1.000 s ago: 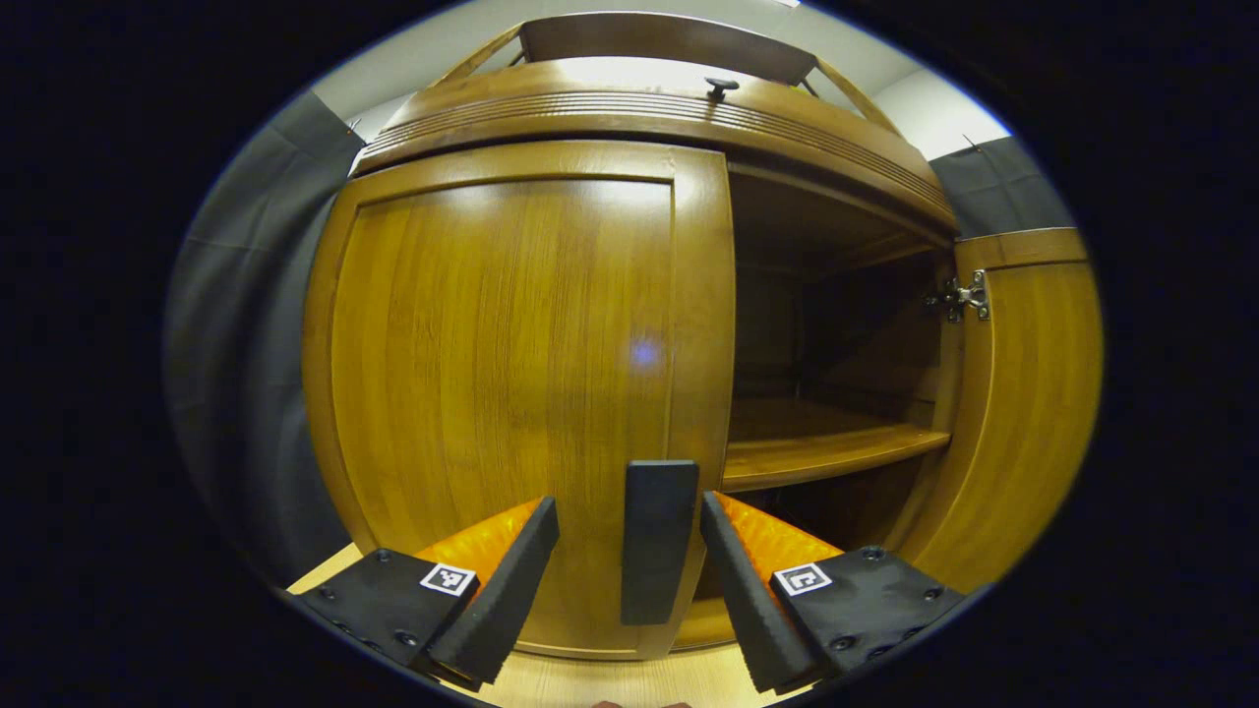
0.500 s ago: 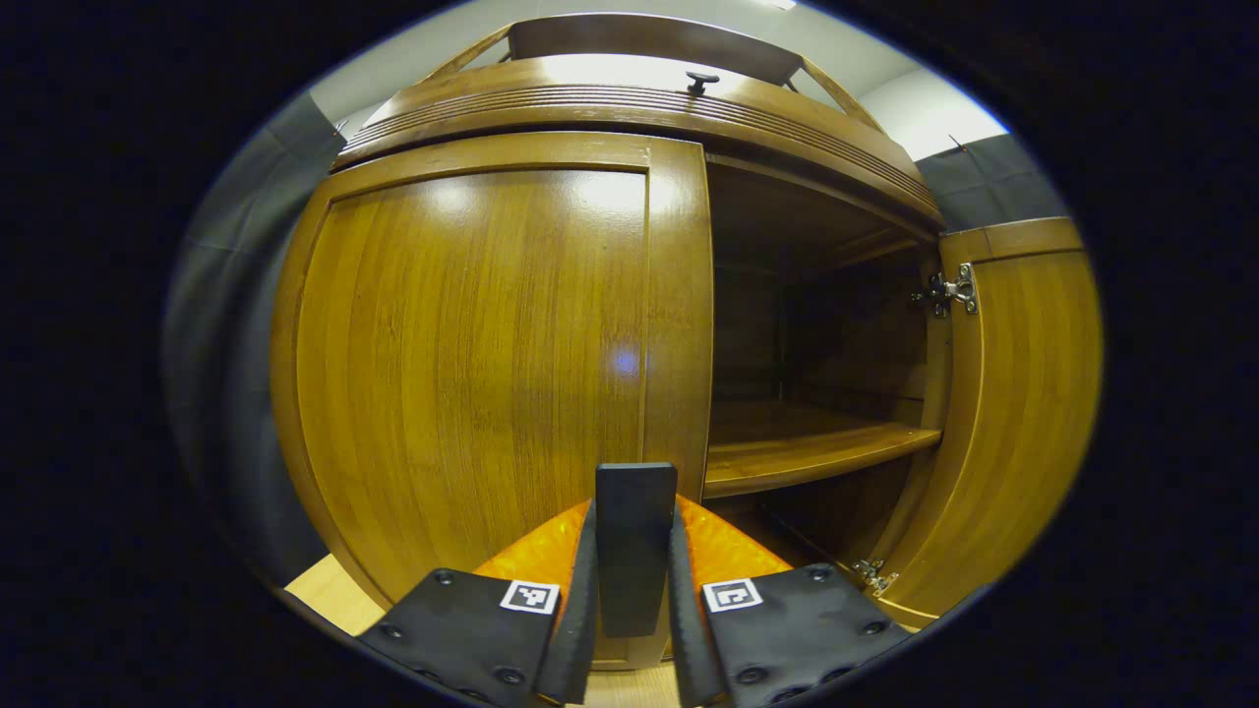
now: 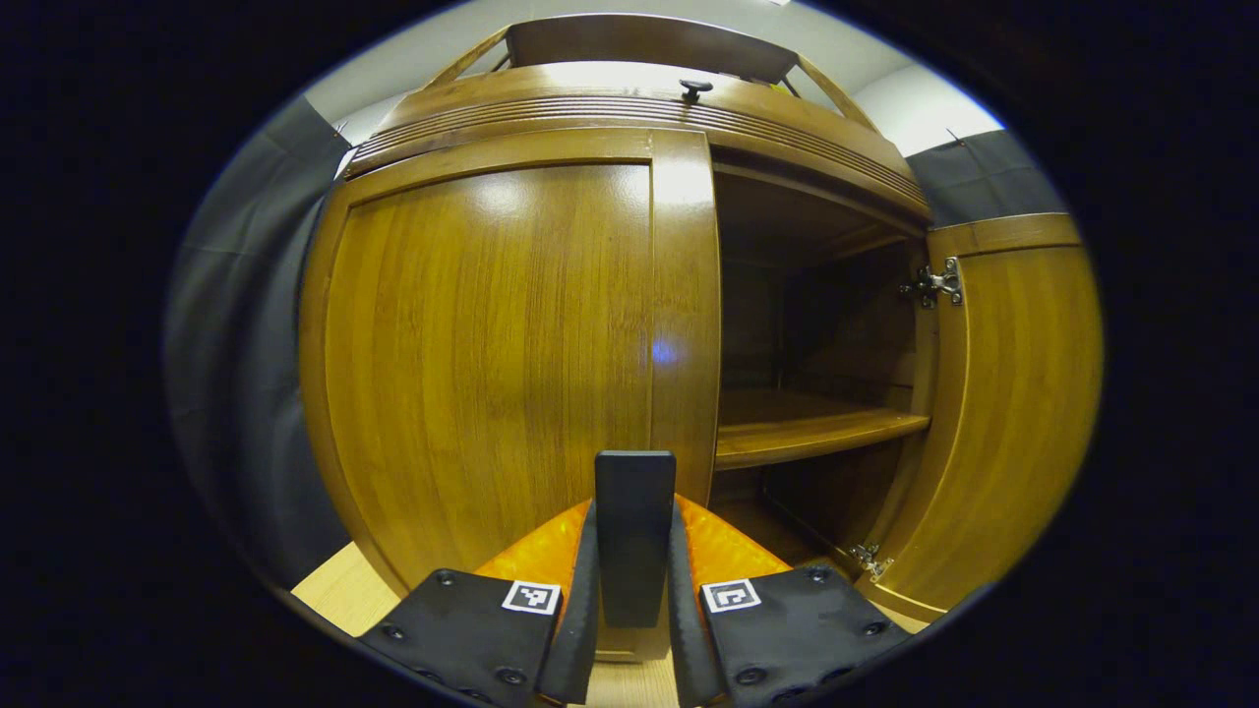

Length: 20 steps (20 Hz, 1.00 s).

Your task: Open the right door of the double-door shoe cabinet with the right hand, and open the left door with the left hand.

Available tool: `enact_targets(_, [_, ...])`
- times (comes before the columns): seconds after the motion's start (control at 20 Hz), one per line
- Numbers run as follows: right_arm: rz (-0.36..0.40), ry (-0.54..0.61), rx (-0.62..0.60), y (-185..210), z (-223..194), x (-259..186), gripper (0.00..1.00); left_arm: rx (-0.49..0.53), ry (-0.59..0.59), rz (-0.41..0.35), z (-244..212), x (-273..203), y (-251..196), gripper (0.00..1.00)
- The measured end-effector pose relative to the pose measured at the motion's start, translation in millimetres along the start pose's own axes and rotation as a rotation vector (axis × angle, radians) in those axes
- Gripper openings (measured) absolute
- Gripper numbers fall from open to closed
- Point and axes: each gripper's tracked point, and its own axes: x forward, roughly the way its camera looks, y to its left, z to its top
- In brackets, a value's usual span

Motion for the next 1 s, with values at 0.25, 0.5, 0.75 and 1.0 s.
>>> enact_targets(0.25, [0.004,0.0,0.017,2.0,-2.5,2.0,0.94,-0.017,0.028,-0.012,-2.5,-35.6,6.6,0.4])
enact_targets(0.5, [0.02,0.008,0.007,9.3,-6.1,6.5,0.94,-0.019,0.036,-0.003,-0.8,-76.7,21.1,0.38])
enact_targets(0.75, [0.066,0.018,0.013,29.4,-7.6,23.2,0.94,-0.022,0.04,0.015,1.4,-112.2,40.9,0.36])
enact_targets(1.0, [0.113,0.024,0.027,50.7,-12.1,34.9,1.0,-0.009,0.035,0.073,2.9,-149.8,72.5,0.37])
